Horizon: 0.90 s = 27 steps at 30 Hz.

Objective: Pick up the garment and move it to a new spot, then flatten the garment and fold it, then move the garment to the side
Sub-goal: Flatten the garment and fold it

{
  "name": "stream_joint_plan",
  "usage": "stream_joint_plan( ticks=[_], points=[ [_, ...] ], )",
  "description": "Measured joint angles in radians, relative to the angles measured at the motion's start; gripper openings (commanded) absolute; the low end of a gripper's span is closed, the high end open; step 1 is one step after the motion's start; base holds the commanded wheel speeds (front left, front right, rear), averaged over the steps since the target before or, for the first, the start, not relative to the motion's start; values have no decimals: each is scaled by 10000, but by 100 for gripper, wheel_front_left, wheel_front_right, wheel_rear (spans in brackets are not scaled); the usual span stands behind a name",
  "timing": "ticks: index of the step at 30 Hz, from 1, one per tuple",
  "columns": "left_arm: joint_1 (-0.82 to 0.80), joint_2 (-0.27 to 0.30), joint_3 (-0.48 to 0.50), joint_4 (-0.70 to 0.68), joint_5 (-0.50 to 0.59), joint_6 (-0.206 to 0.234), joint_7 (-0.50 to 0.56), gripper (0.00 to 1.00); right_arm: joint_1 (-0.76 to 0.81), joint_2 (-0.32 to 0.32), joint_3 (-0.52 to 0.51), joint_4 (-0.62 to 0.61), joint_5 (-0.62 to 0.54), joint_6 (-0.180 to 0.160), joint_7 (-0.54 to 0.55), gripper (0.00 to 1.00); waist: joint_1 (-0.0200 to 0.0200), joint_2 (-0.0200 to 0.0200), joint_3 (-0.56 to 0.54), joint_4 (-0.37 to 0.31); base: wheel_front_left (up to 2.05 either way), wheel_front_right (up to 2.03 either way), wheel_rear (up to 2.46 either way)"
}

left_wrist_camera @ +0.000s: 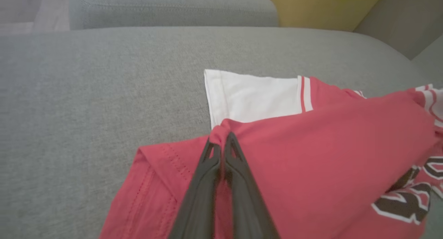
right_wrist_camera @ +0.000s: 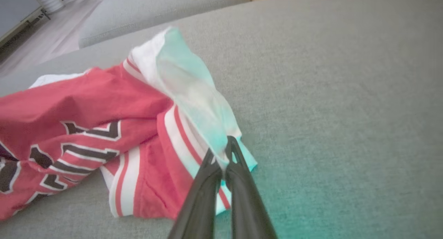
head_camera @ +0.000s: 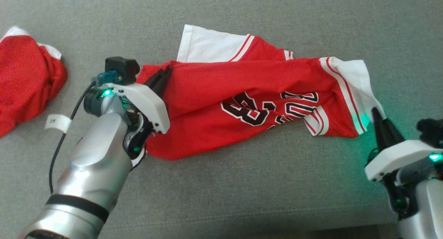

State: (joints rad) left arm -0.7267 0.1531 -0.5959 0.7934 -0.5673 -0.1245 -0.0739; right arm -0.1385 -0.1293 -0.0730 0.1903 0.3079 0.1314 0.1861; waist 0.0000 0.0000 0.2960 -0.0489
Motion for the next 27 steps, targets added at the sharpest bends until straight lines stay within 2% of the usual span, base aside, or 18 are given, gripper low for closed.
stream_joint_plan(
  ticks=[6, 10, 15, 20, 27],
  points=[
    [-1, 382, -19, -865, 272, 46, -999, 0, -126, -330, -228, -1116, -347, 0, -732, 0, 0, 0, -416, -22, 0, 0, 0],
    [-5, 917, 117, -2220, 568, 385, -1363, 0, -813, -830, -424, -2276, -654, 0, -861, 0, 0, 0, -856, -33, 0, 0, 0],
    [-23, 1513, 533, -4713, 934, 1089, -1536, 0, -1629, -1417, -535, -3519, -715, 0, -437, 0, -1, 0, -1468, 21, 0, 0, 0],
    [-266, 2092, 980, -6903, 1204, 1751, -1246, 0, -2432, -1898, -591, -4343, -677, 0, 102, 0, -1, 0, -1945, 168, 0, 0, 0],
    [-793, 2577, 1266, -8487, 1434, 2278, -313, 0, -3682, -2462, -573, -4753, -424, 0, 807, 0, -1, 0, -2444, 272, 0, 0, 0]
  ],
)
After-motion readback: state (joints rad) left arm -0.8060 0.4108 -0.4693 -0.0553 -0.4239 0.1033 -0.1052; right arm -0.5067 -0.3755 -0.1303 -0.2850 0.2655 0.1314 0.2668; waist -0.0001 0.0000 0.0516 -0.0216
